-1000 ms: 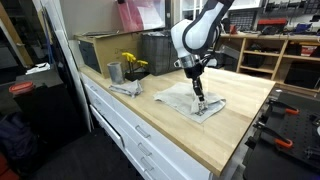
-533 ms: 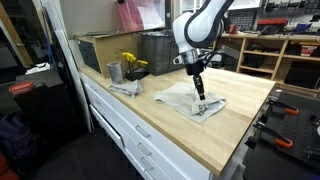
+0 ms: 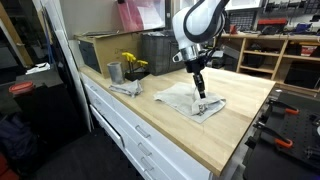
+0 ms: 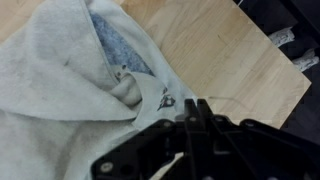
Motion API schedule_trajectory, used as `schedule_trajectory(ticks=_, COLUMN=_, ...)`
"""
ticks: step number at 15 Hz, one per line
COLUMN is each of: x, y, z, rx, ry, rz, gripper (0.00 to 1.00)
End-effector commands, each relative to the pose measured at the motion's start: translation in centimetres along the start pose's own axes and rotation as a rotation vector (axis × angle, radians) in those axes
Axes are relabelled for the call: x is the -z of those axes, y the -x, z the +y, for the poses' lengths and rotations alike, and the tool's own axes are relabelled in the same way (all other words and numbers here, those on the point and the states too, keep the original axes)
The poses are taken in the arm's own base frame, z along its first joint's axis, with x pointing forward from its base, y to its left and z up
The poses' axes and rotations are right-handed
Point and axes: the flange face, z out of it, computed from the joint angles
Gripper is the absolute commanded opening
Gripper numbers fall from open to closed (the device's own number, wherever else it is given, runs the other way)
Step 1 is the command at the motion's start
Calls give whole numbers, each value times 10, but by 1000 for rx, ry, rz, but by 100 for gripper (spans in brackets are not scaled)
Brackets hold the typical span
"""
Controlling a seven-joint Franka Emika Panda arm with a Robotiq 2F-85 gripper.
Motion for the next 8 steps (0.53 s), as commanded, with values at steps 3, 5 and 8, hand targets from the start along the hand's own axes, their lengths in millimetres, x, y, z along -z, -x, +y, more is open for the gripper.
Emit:
schedule_trajectory(ticks=3, x=-2, y=-1, z=18, rx=-20, ry=97, rz=63, gripper=56)
schedule_trajectory(ticks=5, x=-9, y=-3, z=25, rx=-29, ry=120, rz=67, gripper=71)
schedule_trajectory(ticks=8, x=-25, y=-2, z=27, rx=-41, ry=104, rz=43, gripper=88)
